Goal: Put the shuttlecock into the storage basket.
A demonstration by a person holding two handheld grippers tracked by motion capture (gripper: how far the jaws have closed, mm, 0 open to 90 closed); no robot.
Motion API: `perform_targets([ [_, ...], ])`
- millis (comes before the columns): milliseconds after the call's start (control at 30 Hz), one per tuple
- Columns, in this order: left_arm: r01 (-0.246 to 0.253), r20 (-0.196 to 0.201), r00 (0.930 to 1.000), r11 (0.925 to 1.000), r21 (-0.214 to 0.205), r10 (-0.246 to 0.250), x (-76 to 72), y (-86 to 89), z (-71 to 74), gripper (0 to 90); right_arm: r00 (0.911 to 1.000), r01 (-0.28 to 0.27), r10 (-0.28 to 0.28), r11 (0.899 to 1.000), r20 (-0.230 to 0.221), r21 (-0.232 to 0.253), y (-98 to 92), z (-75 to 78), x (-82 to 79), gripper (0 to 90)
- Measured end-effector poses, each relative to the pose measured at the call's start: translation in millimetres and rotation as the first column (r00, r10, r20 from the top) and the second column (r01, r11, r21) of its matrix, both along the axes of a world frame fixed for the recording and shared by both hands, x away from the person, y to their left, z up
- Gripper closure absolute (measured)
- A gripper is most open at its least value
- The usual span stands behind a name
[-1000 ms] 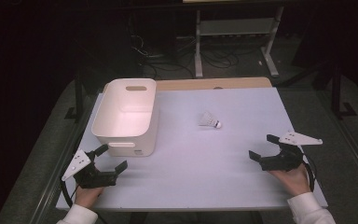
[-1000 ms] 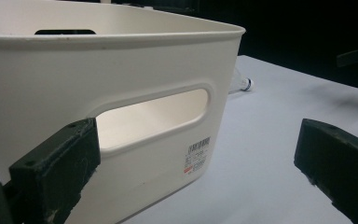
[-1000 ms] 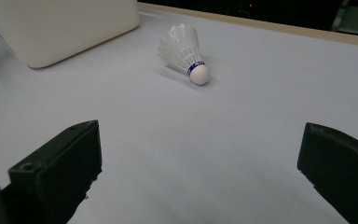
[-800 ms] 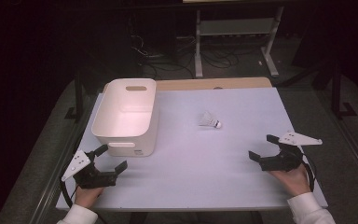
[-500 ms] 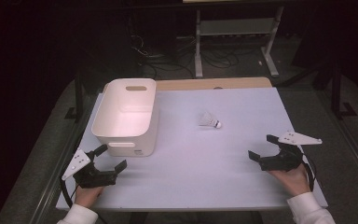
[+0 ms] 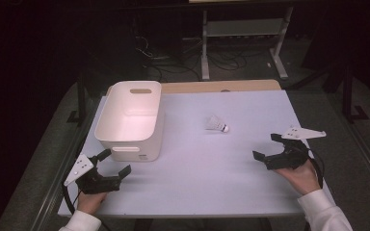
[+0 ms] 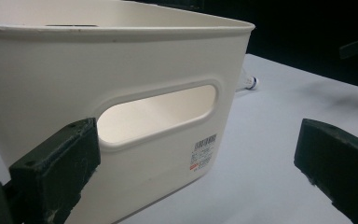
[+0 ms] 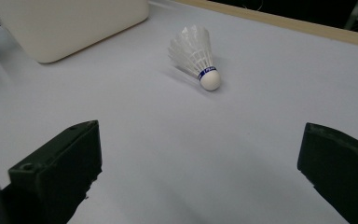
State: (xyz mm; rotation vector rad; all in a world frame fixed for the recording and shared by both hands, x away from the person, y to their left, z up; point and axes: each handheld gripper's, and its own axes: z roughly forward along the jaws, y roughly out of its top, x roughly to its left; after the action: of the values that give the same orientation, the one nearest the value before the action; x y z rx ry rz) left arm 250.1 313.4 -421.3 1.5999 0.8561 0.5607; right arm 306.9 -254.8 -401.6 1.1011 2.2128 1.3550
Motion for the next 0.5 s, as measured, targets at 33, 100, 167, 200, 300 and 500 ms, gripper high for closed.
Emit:
perform_targets([
  [33,0.0,0.0,1.0,1.0,0.0,0.0,0.0,0.0,-0.1,0.0,1.0,-0.002,0.002,1.0,-0.002,0.0,0.4,3.3,2.5,0.0],
  [100,-0.001,0.0,1.0,1.0,0.001,0.001,0.0,0.0,0.0,0.0,1.0,-0.008,0.008,1.0,-0.001,-0.005,0.9,5.9,4.8,0.0],
  [167,-0.001,0.0,1.0,1.0,0.0,0.001,0.0,0.0,0.0,0.0,0.9999,-0.012,0.012,1.0,0.0,-0.01,1.2,7.6,6.5,0.0],
  [200,-0.002,0.0,1.0,1.0,0.0,0.002,0.0,-0.1,0.1,0.0,0.9999,-0.014,0.014,1.0,0.0,-0.017,2.0,10.5,8.8,0.0],
  [300,-0.004,0.0,1.0,1.0,0.0,0.004,0.0,-0.3,0.2,0.0,0.9997,-0.023,0.023,0.999,-0.004,-0.023,3.3,14.1,12.8,0.0],
  [500,0.001,0.001,1.0,1.0,-0.006,-0.001,0.6,-0.9,0.2,0.0,0.9988,-0.047,0.046,0.998,-0.018,-0.034,8.0,18.7,20.0,0.0],
])
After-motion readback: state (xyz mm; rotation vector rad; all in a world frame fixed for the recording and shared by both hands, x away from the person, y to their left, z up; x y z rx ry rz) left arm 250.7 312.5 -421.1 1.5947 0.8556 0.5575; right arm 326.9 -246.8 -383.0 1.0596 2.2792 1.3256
